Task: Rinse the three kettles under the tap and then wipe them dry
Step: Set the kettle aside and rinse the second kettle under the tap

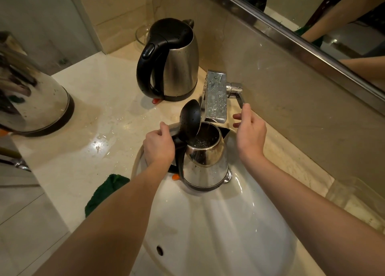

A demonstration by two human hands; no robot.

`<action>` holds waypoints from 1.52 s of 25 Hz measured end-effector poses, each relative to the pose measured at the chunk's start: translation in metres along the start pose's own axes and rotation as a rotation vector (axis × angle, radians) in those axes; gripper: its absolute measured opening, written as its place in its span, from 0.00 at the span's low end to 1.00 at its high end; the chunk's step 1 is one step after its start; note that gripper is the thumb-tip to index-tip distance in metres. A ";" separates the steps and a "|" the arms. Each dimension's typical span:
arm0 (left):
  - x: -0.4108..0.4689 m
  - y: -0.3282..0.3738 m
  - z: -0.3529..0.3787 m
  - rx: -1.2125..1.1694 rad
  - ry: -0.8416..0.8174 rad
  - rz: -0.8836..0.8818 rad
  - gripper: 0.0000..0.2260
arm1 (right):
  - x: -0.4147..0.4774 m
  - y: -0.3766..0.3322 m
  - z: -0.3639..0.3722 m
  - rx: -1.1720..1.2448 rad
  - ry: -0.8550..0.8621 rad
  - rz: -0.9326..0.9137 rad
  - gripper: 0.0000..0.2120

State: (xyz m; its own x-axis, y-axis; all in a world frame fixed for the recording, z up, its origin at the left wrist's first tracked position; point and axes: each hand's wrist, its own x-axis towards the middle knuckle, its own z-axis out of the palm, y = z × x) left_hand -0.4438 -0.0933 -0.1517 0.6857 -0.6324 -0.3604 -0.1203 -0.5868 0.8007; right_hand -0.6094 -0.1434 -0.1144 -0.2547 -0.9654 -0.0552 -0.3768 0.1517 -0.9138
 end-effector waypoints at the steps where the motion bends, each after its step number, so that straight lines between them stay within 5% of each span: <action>1: 0.000 0.000 0.000 0.002 0.003 0.002 0.24 | -0.003 -0.001 0.001 -0.013 -0.011 -0.009 0.26; 9: -0.003 0.001 0.001 0.016 -0.003 0.017 0.24 | -0.010 0.016 -0.003 -0.113 -0.099 -0.025 0.21; 16: -0.005 0.000 0.001 -0.002 0.003 0.013 0.23 | -0.015 0.039 0.016 0.169 -0.204 0.480 0.29; 18: -0.003 -0.001 0.000 -0.037 -0.012 0.007 0.23 | -0.018 0.040 0.019 0.184 -0.194 0.489 0.32; 22: -0.001 -0.008 -0.004 -0.152 -0.102 -0.036 0.20 | -0.024 0.038 0.022 0.289 -0.185 0.546 0.23; 27: -0.012 -0.007 -0.016 -0.166 -0.155 -0.044 0.20 | -0.040 0.031 0.018 0.312 -0.146 0.565 0.31; 38: -0.027 0.022 -0.095 -0.262 -0.165 0.070 0.22 | -0.094 -0.048 0.009 0.298 -0.050 0.429 0.24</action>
State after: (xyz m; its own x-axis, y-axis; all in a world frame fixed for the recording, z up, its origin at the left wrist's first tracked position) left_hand -0.3970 -0.0411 -0.0786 0.5542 -0.7526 -0.3555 0.0407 -0.4021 0.9147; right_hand -0.5592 -0.0621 -0.0693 -0.2847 -0.8396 -0.4626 0.0239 0.4762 -0.8790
